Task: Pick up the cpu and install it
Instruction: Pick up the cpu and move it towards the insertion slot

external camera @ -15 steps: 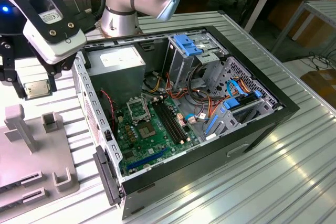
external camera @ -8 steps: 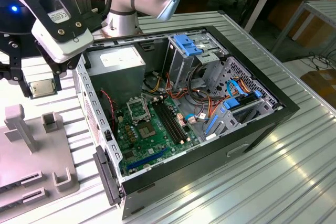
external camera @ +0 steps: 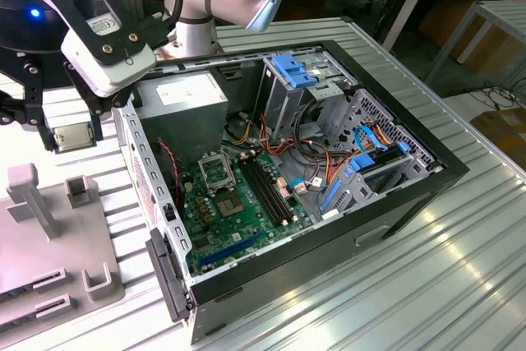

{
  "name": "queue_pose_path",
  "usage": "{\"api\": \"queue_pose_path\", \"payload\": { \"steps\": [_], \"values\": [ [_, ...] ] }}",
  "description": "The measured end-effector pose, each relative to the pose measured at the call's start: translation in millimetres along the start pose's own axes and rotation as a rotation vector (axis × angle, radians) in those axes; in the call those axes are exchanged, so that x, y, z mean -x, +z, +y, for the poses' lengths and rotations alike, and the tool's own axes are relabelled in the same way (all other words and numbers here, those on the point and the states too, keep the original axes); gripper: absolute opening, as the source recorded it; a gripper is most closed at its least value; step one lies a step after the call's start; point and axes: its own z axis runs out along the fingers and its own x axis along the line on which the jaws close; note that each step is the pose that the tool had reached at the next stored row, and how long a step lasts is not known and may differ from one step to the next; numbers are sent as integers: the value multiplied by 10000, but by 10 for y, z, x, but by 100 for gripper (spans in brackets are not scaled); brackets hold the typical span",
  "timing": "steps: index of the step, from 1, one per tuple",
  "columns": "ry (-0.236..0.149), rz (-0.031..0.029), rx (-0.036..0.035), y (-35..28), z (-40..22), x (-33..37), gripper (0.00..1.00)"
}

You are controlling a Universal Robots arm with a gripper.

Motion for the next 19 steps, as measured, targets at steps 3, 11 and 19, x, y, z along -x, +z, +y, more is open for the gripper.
{"api": "queue_pose_path", "payload": {
  "steps": [3,11,19],
  "values": [
    [0,0,0,-1,0,17,47],
    [1,0,0,-2,0,60,47],
    [1,-1,1,-3,0,103,47]
  ]
}}
